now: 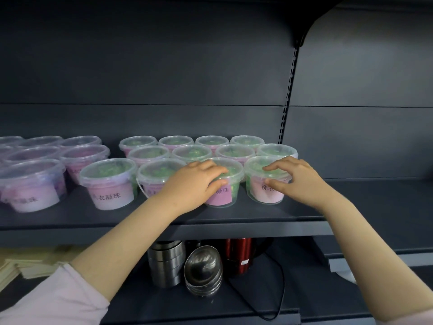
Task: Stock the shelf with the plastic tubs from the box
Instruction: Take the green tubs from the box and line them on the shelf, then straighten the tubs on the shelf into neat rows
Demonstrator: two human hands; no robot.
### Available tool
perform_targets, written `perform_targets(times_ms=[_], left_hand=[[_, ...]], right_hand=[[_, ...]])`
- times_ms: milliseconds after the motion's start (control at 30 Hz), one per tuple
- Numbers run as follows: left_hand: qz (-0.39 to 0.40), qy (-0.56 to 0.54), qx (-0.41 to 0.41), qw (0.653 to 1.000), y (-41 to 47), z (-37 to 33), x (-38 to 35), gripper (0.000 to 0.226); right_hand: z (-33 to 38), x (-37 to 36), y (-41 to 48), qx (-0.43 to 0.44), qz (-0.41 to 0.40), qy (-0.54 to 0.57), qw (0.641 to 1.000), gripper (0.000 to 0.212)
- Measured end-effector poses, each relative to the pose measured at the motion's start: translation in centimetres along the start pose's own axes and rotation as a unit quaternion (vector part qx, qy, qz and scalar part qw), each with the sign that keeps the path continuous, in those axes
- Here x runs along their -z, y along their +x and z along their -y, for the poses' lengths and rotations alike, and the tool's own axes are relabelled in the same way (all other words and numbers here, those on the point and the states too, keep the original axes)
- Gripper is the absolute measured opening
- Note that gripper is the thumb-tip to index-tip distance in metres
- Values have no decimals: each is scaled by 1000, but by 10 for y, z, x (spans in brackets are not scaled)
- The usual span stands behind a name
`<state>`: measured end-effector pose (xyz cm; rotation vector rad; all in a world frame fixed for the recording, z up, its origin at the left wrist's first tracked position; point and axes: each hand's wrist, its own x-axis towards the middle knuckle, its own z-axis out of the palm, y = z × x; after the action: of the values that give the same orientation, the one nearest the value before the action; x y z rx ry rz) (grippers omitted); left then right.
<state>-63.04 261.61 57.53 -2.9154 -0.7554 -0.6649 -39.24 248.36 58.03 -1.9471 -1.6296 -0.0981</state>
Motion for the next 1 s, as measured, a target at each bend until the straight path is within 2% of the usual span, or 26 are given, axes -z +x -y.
perform_targets(times_ms=[133, 267, 467, 700, 1000], left_hand=[[22, 6, -9, 1000, -7, 8, 12, 43], [-33, 67, -8, 997, -22, 26, 47, 49], [-64, 137, 56, 987, -75, 72, 112, 44], [-84, 196, 124, 969, -190, 147, 188, 43], [-71, 234, 206, 948, -366, 240, 276, 43]], right_hand=[[15, 9, 0, -29, 51, -22, 998, 48], [48, 16, 3, 22, 2, -97, 995, 48], [131, 21, 8, 89, -56, -116, 988, 40], [255, -19, 6, 132, -86, -85, 984, 38], [430, -110, 3, 164, -56, -30, 984, 36]])
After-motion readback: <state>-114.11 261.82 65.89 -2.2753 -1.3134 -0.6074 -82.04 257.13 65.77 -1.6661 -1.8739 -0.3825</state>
